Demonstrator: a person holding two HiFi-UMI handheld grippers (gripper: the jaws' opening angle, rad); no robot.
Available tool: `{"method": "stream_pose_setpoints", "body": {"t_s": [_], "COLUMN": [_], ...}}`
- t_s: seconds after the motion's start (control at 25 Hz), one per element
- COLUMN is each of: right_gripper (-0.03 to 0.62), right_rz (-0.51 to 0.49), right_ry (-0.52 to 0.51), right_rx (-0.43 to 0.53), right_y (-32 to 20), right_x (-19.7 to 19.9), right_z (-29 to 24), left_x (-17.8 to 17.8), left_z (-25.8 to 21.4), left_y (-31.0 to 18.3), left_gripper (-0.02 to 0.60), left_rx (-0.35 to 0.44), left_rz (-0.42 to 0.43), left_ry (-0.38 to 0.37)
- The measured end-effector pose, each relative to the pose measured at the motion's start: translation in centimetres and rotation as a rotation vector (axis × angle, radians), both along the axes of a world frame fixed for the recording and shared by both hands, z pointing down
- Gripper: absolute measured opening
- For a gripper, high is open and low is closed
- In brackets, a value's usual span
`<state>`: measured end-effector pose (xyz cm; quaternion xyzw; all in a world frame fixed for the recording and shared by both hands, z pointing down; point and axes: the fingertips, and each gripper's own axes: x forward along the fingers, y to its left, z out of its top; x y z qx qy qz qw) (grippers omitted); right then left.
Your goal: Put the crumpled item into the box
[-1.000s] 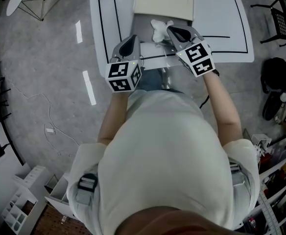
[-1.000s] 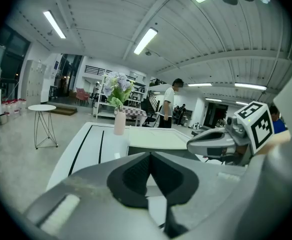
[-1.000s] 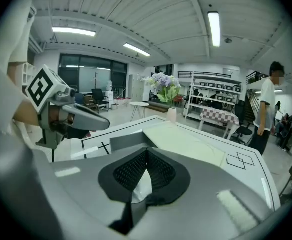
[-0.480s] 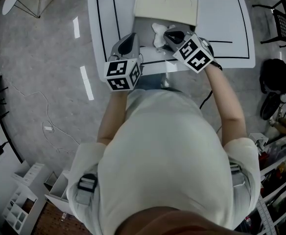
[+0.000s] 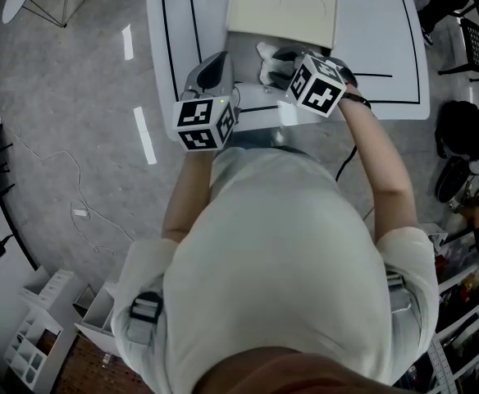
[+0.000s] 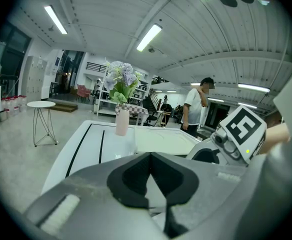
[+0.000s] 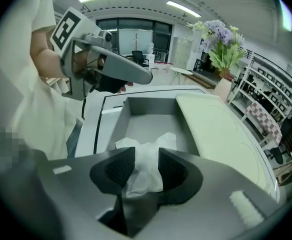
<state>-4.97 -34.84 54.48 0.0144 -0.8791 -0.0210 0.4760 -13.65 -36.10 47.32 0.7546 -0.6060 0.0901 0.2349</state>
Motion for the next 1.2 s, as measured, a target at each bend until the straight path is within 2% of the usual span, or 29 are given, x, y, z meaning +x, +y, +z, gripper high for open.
{"method": "stream_pose_setpoints", "body": {"t_s": [0.36,0.48,0.6,0.68,0.88,1.2], "right_gripper": [0.139,0.111,0.042,0.024,0.014,0.011], "right_rz": [-0.023,-0.023,-0.014,-0.005,0.035,0.094], "right_ry": [0.024,0.024,0.021,0.018,-0.010,-0.049], "right_rx": [-0.008,0.001,0.015,0.020,0.016,0.067], "right_y": [-0.3,-0.2,-0.3,-0.3,-0.2,0.2], "right_x": [-0.4,-0.6,-0.5,-0.5,-0.3,0.3], "right_z": [0.8,0.8,0.8,0.7,0.1,-2.0], "left_x": [-0.7,-0.8,-0.6,-0.5,-0.3,0.0], "left_z": [0.3,0.2,0.2,0.1,-0.3,-1.1], "left_y": [-0.4,-0.4,-0.3,-0.3,0.3,2.1], "left_gripper": [0.000,0.000,0.000,0.000,0.000,0.000], "left_rx": [-0.009,-0.008,-0.005,-0.002,0.008,0.026], "left_rz": [-0.011,-0.013,-0.011,-0.011,-0.015,-0.019], "left_ry": [-0.007,-0.008,-0.008,-0.008,-0.003,-0.002]}}
